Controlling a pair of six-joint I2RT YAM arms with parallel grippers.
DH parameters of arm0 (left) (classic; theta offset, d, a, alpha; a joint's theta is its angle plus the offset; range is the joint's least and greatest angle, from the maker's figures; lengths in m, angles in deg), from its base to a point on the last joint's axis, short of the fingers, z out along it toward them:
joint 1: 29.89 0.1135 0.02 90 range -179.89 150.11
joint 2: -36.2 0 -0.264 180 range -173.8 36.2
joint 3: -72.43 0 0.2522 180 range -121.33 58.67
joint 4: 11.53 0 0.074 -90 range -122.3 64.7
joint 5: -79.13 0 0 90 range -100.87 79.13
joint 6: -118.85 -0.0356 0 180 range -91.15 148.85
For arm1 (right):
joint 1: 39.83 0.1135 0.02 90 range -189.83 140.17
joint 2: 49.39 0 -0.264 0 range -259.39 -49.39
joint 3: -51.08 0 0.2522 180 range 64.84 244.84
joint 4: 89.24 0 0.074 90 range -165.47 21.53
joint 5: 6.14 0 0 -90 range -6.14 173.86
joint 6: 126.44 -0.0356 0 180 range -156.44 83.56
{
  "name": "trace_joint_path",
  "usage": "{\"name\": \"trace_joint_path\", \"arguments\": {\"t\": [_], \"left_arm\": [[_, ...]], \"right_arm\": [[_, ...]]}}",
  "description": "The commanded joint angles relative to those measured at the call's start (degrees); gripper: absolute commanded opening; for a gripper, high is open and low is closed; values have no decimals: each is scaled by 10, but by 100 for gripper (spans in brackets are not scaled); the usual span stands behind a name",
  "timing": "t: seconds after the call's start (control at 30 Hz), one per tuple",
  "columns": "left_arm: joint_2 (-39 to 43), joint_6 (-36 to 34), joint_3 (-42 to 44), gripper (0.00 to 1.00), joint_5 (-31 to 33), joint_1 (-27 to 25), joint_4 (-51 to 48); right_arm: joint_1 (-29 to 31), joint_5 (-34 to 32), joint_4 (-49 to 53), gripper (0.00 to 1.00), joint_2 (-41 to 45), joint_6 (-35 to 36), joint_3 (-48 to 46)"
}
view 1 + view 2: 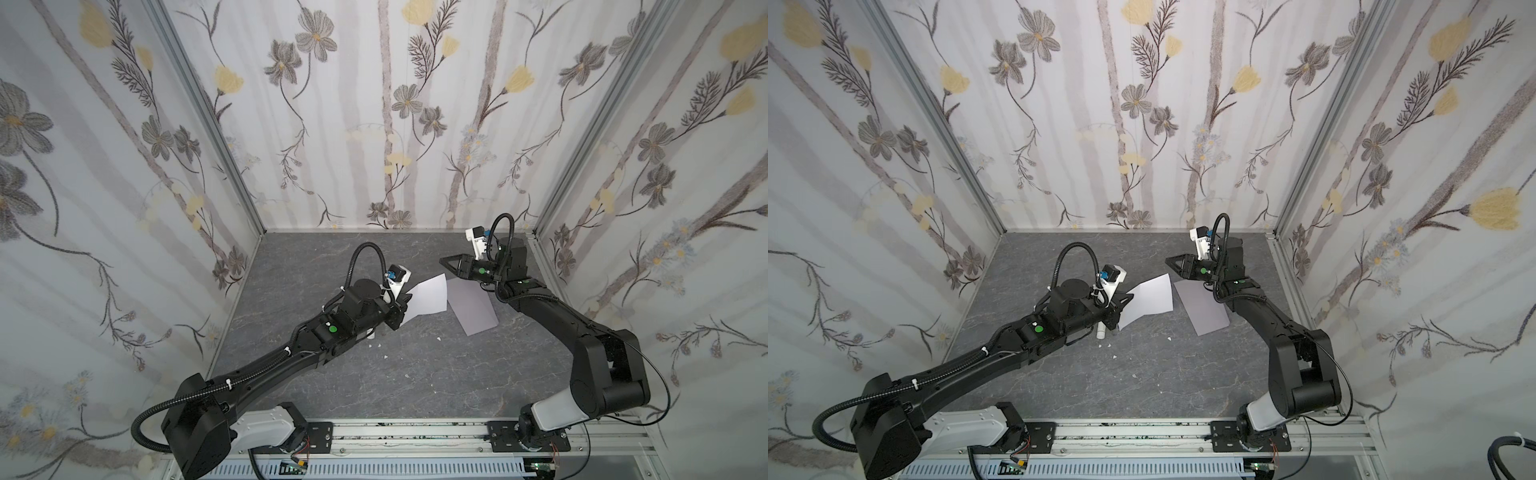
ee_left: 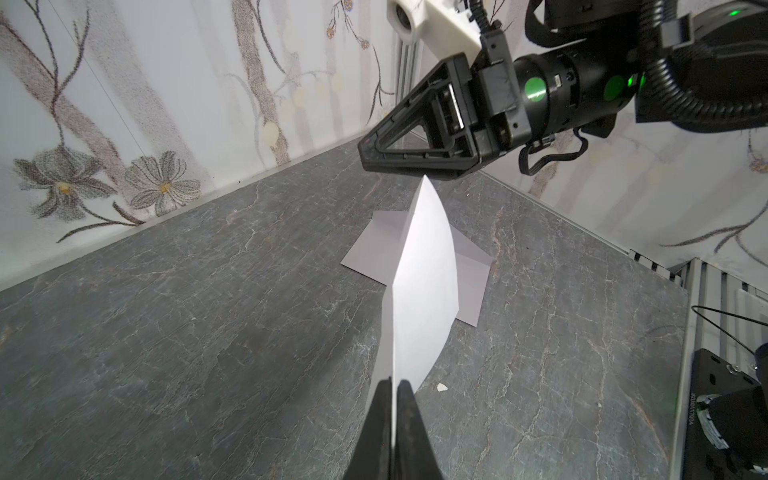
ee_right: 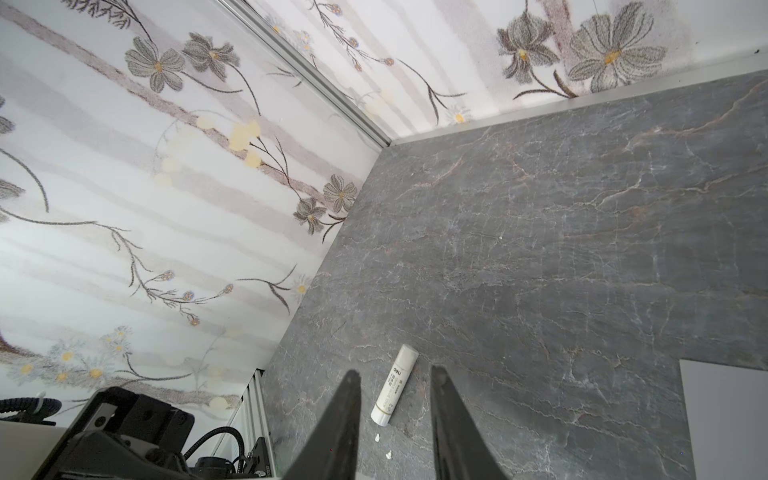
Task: Place the letter into the envelope and seal it
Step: 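Hold the letter up with the left gripper while the right gripper moves toward it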
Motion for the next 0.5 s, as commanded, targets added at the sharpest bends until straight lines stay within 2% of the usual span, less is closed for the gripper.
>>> {"name": "trace_joint_path", "arguments": {"t": [0.0,0.23,0.47], "left_arm": [[1,10,-3,0,-8,2,11],[2,21,0,0,-28,10,11],[12,31,-2,0,-50,18,11]], "right_arm": [[-4,4,-56,36,14,-14,-28],[-33,5,-109,43,37,-42,-84],[-28,44,-196,35,-34,-84,-60]]}}
